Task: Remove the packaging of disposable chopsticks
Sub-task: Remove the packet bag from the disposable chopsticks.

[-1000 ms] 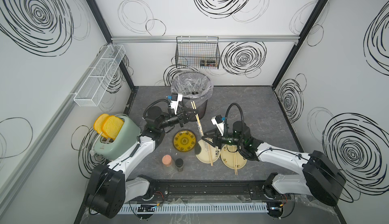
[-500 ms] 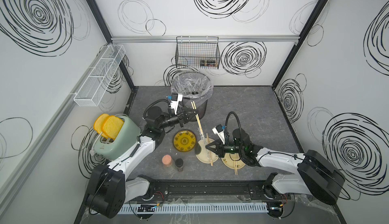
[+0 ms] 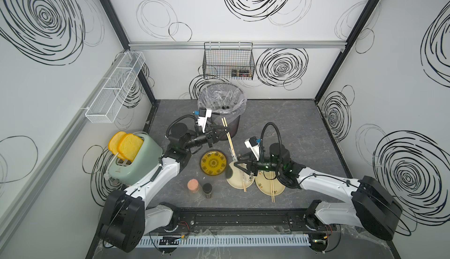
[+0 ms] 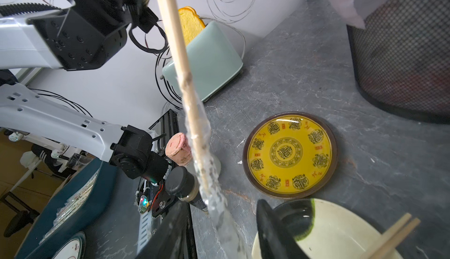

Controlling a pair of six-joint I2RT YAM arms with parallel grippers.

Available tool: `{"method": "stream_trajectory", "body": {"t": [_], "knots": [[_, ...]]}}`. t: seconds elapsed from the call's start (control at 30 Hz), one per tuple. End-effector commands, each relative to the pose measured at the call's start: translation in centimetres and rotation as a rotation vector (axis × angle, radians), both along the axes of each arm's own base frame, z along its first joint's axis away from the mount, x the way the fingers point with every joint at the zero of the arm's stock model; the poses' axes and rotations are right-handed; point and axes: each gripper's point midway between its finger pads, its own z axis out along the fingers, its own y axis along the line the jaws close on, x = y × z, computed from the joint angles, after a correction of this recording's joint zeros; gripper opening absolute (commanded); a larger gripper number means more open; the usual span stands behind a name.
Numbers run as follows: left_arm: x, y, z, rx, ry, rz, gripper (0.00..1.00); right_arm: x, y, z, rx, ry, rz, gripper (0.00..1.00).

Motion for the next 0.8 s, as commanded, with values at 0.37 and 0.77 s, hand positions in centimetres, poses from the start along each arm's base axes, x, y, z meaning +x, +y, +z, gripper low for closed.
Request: {"method": "stream_trajectory", "body": {"t": [0.37, 0.77], "knots": [[-0.6, -0.3, 0.8, -0.013, -0.05, -0.03, 0.0, -0.6, -0.1, -1.6, -0.022, 0.029, 0.013, 0.23], [-0.9, -0.8, 0.6, -0.005, -0.049, -0.048, 0.0, 0.4, -1.4, 1.9, -0.033, -0.05, -0.042, 0.58]]}}
